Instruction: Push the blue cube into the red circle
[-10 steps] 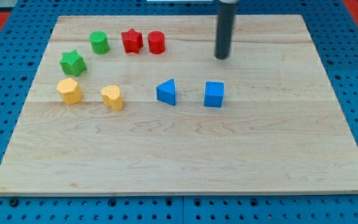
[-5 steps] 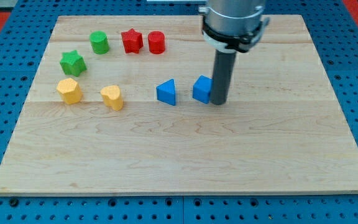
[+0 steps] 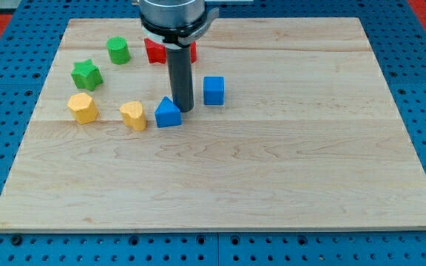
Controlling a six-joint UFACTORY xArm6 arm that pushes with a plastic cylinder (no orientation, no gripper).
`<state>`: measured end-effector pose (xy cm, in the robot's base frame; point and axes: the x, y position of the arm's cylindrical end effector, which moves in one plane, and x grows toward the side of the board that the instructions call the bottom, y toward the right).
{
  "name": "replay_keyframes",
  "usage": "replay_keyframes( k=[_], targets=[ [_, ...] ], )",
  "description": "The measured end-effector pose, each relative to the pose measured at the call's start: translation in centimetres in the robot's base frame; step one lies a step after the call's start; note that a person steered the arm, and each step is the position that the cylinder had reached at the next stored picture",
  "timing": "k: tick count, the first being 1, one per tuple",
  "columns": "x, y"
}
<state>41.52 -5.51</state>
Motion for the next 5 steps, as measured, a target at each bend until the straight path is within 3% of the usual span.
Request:
replay_keyframes(
  k=[3, 5],
  targets=[
    [2.7, 2.5],
    [0.0, 5.4]
  ],
)
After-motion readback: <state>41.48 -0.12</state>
